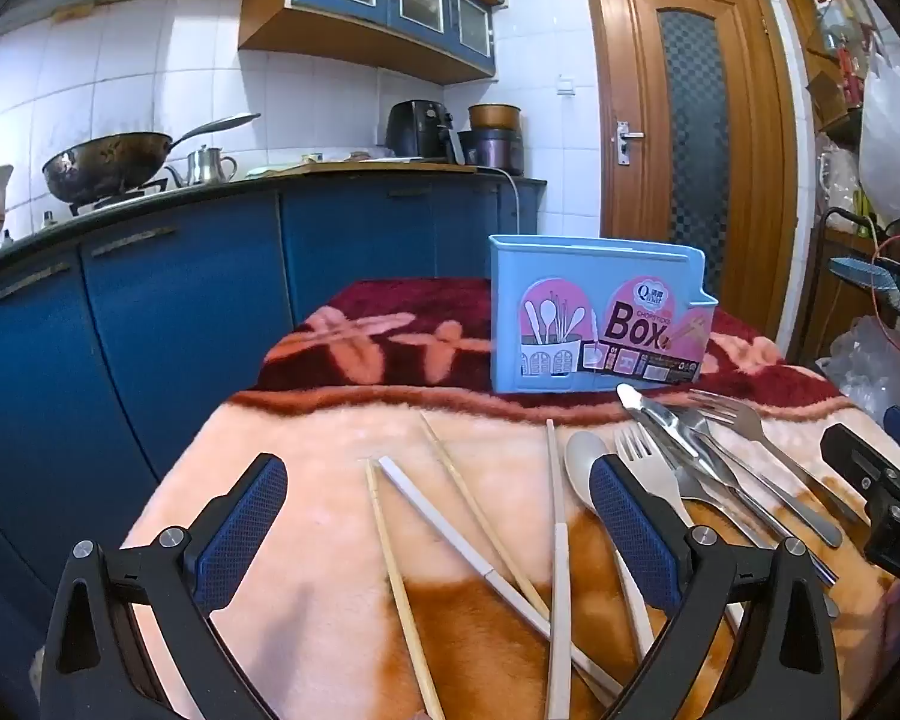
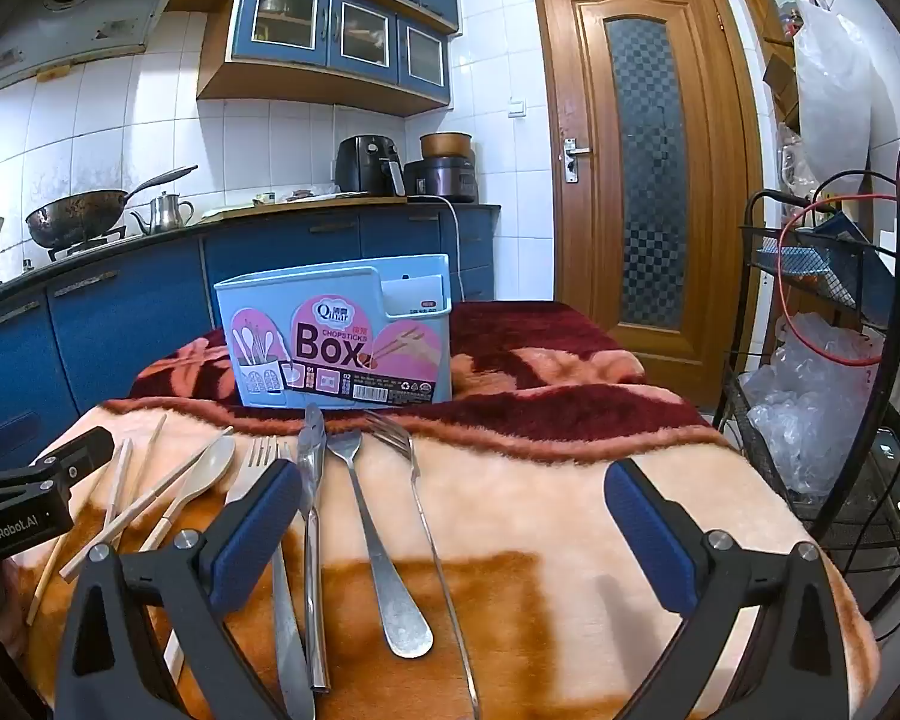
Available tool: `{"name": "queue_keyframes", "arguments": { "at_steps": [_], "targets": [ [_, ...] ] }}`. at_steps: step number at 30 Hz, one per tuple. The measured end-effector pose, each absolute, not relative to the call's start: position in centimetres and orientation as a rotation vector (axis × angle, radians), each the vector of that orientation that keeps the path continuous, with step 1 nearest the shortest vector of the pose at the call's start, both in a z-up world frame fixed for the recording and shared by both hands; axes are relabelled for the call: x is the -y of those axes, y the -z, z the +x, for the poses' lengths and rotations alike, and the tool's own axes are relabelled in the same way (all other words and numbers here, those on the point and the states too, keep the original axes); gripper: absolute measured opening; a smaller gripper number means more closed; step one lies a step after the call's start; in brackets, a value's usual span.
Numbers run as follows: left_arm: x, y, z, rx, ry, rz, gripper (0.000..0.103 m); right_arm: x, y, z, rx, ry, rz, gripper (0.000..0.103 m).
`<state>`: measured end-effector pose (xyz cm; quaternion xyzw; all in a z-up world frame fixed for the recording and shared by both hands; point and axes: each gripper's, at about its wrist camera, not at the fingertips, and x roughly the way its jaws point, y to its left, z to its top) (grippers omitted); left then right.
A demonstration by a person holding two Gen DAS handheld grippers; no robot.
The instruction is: Organize utensils
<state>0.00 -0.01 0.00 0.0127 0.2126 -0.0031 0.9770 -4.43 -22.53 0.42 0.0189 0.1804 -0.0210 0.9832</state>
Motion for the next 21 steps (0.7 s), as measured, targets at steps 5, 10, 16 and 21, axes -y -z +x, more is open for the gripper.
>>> {"name": "queue_keyframes", "arguments": {
  "at_steps": [5,10,16,21],
  "targets": [
    [-0.04,0.0,-0.02,-0.424,0.008,0.021,0.101,22.46,-0.45,-4.41,-0.364,0.042,0.038,0.103],
    [-0.04,0.0,-0.01,-0.424,0.009,0.022,0.101,22.54,-0.45,-4.46,-0.362,0.043,0.04,0.103],
    [-0.02,0.0,-0.02,-0.425,0.008,0.023,0.101,22.54,-0.45,-4.46,-0.362,0.042,0.041,0.103],
    [-0.01,0.0,-0.03,-0.425,0.007,0.024,0.101,22.56,-0.46,-4.45,-0.362,0.042,0.041,0.103]
  ]
}}
